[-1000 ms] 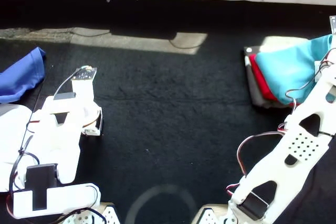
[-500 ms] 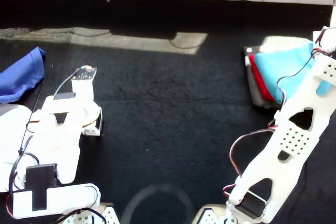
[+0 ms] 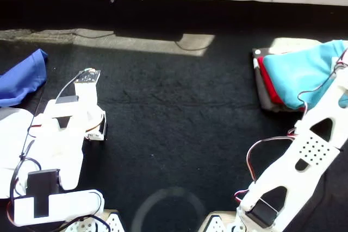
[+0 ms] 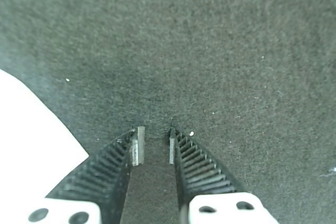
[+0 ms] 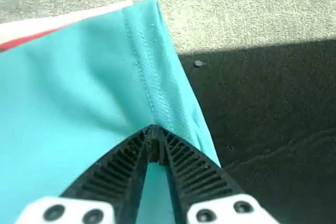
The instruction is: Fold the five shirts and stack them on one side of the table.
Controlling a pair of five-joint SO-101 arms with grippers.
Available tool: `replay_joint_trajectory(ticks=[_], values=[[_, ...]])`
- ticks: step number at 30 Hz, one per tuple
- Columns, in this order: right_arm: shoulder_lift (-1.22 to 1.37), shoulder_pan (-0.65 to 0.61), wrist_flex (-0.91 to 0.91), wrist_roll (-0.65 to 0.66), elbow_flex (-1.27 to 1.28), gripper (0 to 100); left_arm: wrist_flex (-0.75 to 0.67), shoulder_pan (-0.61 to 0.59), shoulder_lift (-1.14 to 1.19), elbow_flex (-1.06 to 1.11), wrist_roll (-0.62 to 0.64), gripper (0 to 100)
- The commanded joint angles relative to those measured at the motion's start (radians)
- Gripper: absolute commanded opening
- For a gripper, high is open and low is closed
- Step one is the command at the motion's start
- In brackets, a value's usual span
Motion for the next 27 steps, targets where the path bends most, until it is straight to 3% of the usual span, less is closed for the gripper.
replay_joint_trajectory(ticks=[1, 6, 9, 12, 15, 19, 22, 27], values=[[-0.016, 0.021, -0.033, -0.014, -0.004, 0.5, -0.029, -0.007, 0.001, 0.002, -0.005, 10], [-0.016, -0.007, 0.058, -0.069, -0.205, 1.2, -0.025, -0.004, -0.005, -0.004, -0.005, 10], [-0.016, -0.035, 0.171, -0.129, -0.358, 10.0, -0.015, -0.004, -0.010, -0.042, -0.003, 10], [-0.048, -0.062, 0.254, -0.143, -0.386, 23.1, 0.129, -0.015, -0.010, -0.145, -0.003, 10], [-0.099, -0.077, 0.295, -0.147, -0.366, 25.5, 0.342, -0.056, -0.010, -0.278, -0.006, 11], [-0.166, -0.104, 0.349, -0.147, -0.366, 25.5, 0.546, -0.159, -0.010, -0.421, -0.011, 15], [-0.211, -0.120, 0.380, -0.147, -0.361, 25.5, 0.594, -0.257, -0.010, -0.476, -0.098, 22], [-0.277, -0.176, 0.447, -0.143, -0.361, 25.5, 0.632, -0.521, -0.010, -0.484, -0.269, 21]])
